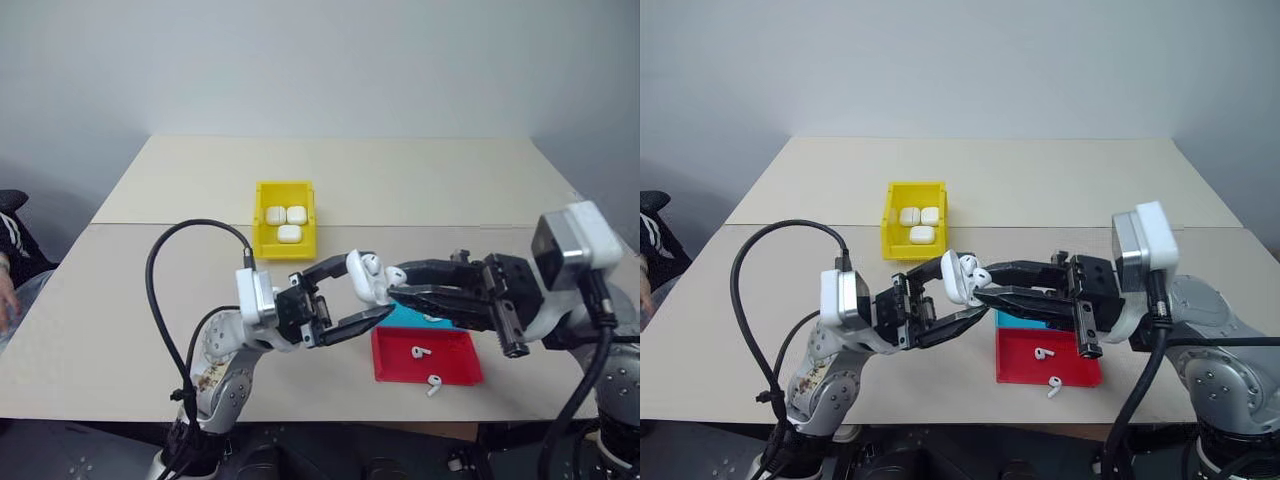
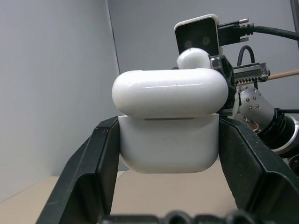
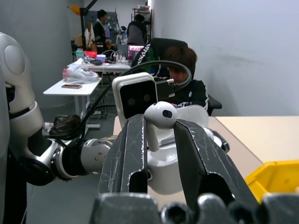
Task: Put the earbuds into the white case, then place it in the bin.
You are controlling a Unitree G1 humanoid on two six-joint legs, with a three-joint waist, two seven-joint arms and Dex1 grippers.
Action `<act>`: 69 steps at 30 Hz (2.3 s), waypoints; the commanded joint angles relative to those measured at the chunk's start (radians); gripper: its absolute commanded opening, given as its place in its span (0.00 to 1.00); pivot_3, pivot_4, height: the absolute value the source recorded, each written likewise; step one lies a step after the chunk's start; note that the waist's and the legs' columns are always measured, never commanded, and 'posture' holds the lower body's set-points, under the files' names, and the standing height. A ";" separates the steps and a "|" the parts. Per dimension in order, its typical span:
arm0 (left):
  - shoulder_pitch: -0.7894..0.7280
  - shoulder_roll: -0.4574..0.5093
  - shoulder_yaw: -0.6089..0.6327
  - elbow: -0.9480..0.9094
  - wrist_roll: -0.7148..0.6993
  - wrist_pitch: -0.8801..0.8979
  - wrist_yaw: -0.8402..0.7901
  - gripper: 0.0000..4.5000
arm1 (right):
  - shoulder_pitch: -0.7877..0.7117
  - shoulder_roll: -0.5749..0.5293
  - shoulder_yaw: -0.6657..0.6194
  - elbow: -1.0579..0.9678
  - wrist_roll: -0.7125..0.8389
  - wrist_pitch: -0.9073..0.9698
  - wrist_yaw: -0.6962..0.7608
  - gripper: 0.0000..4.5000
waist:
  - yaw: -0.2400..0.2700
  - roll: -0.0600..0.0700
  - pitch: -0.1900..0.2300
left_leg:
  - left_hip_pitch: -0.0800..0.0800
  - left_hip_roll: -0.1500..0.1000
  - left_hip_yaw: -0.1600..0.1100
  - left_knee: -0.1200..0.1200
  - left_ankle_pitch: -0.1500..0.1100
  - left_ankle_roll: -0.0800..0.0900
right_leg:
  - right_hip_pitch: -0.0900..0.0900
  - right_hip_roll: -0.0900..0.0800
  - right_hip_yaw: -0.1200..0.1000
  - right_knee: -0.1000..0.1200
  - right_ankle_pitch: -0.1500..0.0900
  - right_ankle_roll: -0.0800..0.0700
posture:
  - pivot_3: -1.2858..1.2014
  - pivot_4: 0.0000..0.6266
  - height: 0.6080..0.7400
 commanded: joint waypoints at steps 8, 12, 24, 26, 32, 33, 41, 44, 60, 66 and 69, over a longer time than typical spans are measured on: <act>0.008 -0.008 -0.003 -0.040 0.007 -0.033 0.009 0.65 | -0.010 0.010 0.025 -0.002 -0.075 -0.082 0.032 0.22 | 0.001 0.000 0.000 | 0.000 0.000 0.000 0.000 0.000 0.000 | 0.000 0.000 0.000 0.000 0.000 0.000 | 0.52 0.24 1.00; 0.008 -0.006 -0.002 -0.037 0.010 -0.040 0.006 0.65 | -0.006 0.013 0.036 0.003 -0.096 -0.095 0.037 0.22 | 0.001 0.000 0.000 | 0.000 0.000 0.000 0.000 0.000 0.000 | 0.000 0.000 0.000 0.000 0.000 0.000 | 0.52 0.24 1.00; 0.005 -0.005 -0.001 -0.029 0.007 -0.046 0.002 0.65 | 0.026 0.002 0.049 -0.015 -0.156 -0.141 0.062 0.42 | 0.003 0.000 0.000 | 0.000 0.000 0.000 0.000 0.000 0.000 | 0.000 0.000 0.000 -0.001 0.000 0.000 | 0.52 0.24 1.00; 0.005 -0.004 0.000 -0.030 0.003 -0.043 0.001 0.65 | 0.032 -0.003 0.047 -0.013 -0.157 -0.149 0.079 0.42 | 0.003 0.000 0.000 | 0.000 0.000 0.000 0.000 0.000 0.000 | 0.000 0.000 0.000 -0.001 0.000 0.000 | 0.52 0.24 1.00; 0.004 -0.004 -0.001 -0.024 0.004 -0.045 -0.005 0.65 | 0.031 -0.008 0.027 0.013 -0.179 -0.182 0.083 0.42 | 0.003 0.000 0.000 | 0.000 0.000 0.000 0.000 0.000 0.000 | 0.000 0.000 0.000 -0.001 0.000 0.000 | 0.52 0.24 1.00; 0.003 -0.005 -0.001 -0.023 0.005 -0.045 -0.006 0.65 | 0.029 -0.003 0.017 0.019 -0.181 -0.194 0.082 0.42 | 0.004 0.000 0.000 | 0.000 0.000 0.000 0.000 0.000 0.000 | 0.000 0.000 0.000 -0.001 0.000 0.000 | 0.52 0.24 1.00; -0.005 -0.012 -0.007 -0.002 0.014 -0.053 -0.017 0.65 | 0.019 -0.019 -0.016 0.044 -0.191 -0.222 0.085 0.42 | 0.004 0.000 0.000 | 0.000 0.000 0.000 0.000 0.000 0.000 | 0.000 0.000 0.000 -0.001 0.000 0.000 | 0.52 0.24 1.00; -0.008 -0.011 -0.008 0.020 0.024 -0.065 -0.026 0.65 | -0.004 -0.072 -0.081 0.077 -0.115 -0.186 0.122 0.42 | 0.005 0.000 0.000 | 0.000 0.000 0.000 0.000 0.000 0.000 | 0.000 0.000 0.000 -0.001 0.000 0.000 | 0.52 0.24 1.00; -0.115 -0.080 -0.086 0.242 0.186 -0.194 -0.045 0.65 | -0.414 -0.179 0.167 0.164 -0.127 0.053 0.116 0.00 | 0.004 0.000 0.000 | -0.002 0.000 0.000 0.000 0.000 0.000 | -0.002 0.000 0.000 -0.001 0.000 0.000 | 0.52 0.24 1.00; -0.135 -0.098 -0.100 0.285 0.230 -0.237 -0.026 0.65 | -0.450 -0.204 0.254 0.126 -0.271 0.020 0.156 0.00 | 0.009 0.000 0.000 | -0.005 0.000 0.000 0.000 0.000 0.000 | -0.004 0.000 -0.001 -0.001 0.000 0.000 | 0.52 0.24 1.00; -0.133 -0.103 -0.101 0.277 0.226 -0.238 -0.018 0.65 | -0.426 -0.232 0.286 0.109 -0.354 -0.026 0.208 0.00 | 0.013 0.000 0.000 | -0.006 0.000 0.000 0.000 0.000 0.000 | -0.005 0.000 -0.001 -0.001 0.000 0.000 | 0.52 0.24 1.00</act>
